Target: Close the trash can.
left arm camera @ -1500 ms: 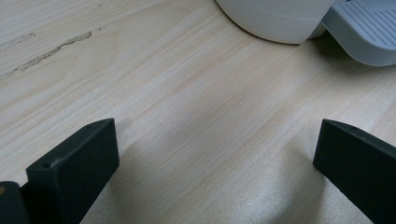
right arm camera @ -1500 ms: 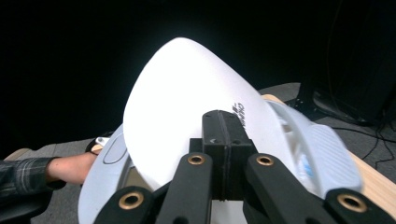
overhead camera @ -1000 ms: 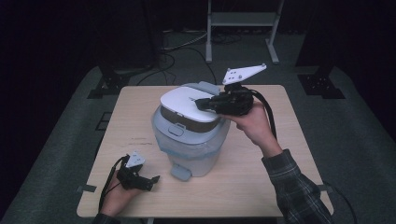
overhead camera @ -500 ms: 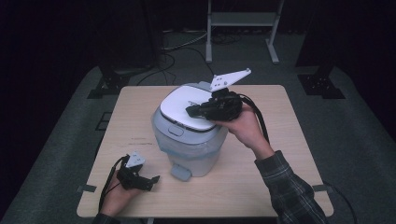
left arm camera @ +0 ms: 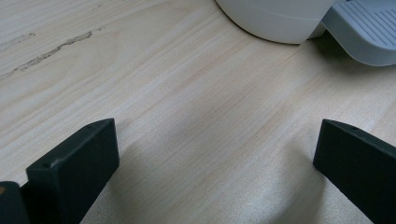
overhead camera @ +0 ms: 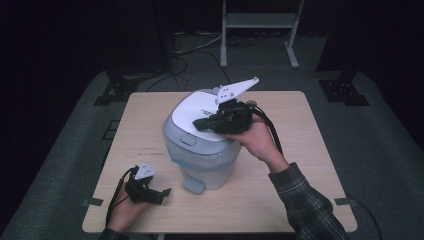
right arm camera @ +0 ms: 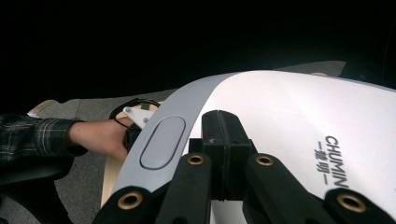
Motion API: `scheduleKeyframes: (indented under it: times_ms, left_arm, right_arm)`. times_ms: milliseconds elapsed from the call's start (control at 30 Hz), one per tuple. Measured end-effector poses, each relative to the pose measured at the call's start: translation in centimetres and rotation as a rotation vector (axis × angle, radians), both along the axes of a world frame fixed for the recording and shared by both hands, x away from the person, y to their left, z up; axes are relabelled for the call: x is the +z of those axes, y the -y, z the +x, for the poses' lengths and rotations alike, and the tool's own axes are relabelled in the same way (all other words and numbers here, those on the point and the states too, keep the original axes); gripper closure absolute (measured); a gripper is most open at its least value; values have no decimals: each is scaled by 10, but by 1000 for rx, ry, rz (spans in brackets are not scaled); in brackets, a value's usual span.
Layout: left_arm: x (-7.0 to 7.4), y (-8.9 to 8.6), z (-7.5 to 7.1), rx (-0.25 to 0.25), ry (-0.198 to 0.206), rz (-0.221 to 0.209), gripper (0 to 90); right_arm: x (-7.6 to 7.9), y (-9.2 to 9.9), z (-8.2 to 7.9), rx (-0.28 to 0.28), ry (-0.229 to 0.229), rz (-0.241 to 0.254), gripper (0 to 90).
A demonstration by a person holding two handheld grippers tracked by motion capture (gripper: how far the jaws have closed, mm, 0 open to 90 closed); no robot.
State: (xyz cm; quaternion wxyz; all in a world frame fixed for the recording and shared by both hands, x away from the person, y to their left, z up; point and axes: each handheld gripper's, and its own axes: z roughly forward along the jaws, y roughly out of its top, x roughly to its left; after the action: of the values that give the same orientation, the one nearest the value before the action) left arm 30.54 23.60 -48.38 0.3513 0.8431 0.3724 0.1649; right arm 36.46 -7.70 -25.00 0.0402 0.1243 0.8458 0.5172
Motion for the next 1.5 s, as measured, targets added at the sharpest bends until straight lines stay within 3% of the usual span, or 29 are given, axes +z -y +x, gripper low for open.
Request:
scheduleKeyframes:
  times_ms: [367,533,833,933,1100,1500]
  left_arm:
    - [0,0,0,-2,-1,1,0]
    - [0,0,0,0,0,0,0]
    - [0,0,2,-1,0,0,0]
    - [0,0,1,-1,0,0,0]
    - [0,0,1,-1,0,0,0]
    - [0,0,1,-1,0,-1,0]
  right_arm:
    - [-2,-17,-12,5,43,-54,900]
    - [-2,-16,-9,7,19,-42,900]
    - [-1,5,-3,-32,5,0,650]
    - [0,19,-5,-76,13,19,498]
    - [0,40,-13,-126,47,45,405]
    - [-8,90,-26,-193,36,77,219]
